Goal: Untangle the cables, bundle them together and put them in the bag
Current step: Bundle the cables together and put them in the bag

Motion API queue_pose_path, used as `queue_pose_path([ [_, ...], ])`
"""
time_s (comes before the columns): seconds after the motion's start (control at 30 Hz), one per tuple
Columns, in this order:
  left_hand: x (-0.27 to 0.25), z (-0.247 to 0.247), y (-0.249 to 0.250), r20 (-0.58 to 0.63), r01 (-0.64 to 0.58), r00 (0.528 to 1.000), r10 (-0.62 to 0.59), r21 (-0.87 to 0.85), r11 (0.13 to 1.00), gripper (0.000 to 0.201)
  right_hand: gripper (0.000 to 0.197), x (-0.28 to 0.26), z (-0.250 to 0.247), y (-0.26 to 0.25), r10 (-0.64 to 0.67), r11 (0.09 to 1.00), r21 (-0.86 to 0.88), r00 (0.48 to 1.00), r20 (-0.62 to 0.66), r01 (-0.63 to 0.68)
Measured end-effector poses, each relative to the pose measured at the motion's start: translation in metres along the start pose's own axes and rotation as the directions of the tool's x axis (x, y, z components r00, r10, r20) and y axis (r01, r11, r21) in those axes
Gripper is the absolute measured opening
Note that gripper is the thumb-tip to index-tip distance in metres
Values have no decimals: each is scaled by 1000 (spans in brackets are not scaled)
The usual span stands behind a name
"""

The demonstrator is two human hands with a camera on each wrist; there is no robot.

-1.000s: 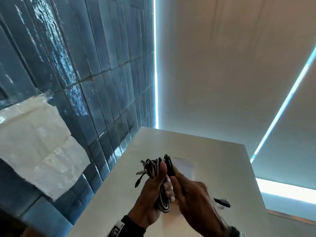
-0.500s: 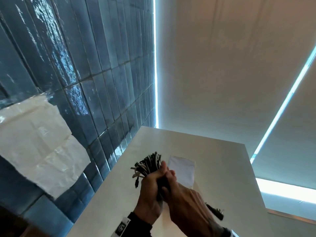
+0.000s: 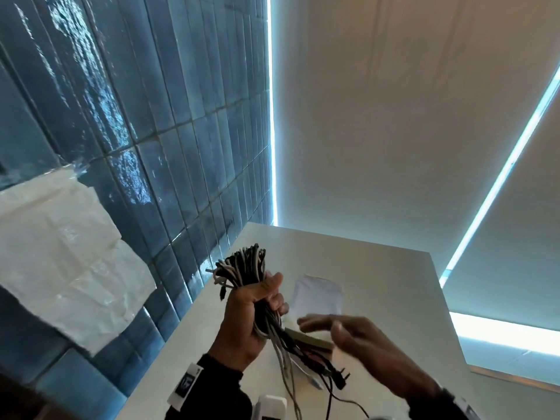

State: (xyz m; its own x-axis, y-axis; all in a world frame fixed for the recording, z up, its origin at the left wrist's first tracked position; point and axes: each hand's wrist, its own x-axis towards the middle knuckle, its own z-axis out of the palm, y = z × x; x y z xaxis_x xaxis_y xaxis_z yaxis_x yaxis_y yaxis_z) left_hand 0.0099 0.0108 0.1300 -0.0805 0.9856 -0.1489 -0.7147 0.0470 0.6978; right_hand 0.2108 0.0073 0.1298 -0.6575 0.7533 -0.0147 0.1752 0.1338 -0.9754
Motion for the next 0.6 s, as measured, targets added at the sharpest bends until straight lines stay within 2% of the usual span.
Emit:
queue_pose_path([
  [0.03, -1, 1, 1, 38, 0, 999, -1, 8, 1000, 26, 82, 3, 0, -4, -14, 999, 31, 1000, 3, 13],
  [0.1, -6, 6, 1, 101, -7, 995, 2, 46, 999, 20, 78, 13, 9, -14, -8, 1000, 20, 995, 103, 6],
  [0.2, -10, 14, 0, 141, -44, 990, 25, 130, 991, 13, 47, 26, 27, -10, -21, 996, -76, 974, 224, 39],
  [0.27, -11, 14, 5, 134, -42, 991, 22, 150, 988, 9, 34, 27, 39, -5, 8, 1000, 0, 978, 209, -8],
  [0.3, -10, 12, 8, 118, -24, 993, 6, 152, 988, 9, 36, 26, 43, 0, 32, 998, 39, 977, 211, -41],
  [0.37, -9, 6, 15, 77, 38, 996, -48, 132, 991, 14, 41, 22, 50, 8, 55, 983, 154, 964, 259, -98],
  [0.43, -10, 0, 19, 102, 102, 989, -111, 87, 991, 27, 39, 20, 52, 13, 45, 958, 256, 950, 310, -129],
  [0.5, -13, -6, 20, 151, 164, 975, -165, 18, 986, 41, 36, 21, 46, 16, 55, 961, 232, 931, 361, -147],
  [0.6, -18, -13, 19, 246, 227, 945, -217, -13, 974, 42, 39, 21, 33, 22, 59, 971, 182, 896, 441, -154],
])
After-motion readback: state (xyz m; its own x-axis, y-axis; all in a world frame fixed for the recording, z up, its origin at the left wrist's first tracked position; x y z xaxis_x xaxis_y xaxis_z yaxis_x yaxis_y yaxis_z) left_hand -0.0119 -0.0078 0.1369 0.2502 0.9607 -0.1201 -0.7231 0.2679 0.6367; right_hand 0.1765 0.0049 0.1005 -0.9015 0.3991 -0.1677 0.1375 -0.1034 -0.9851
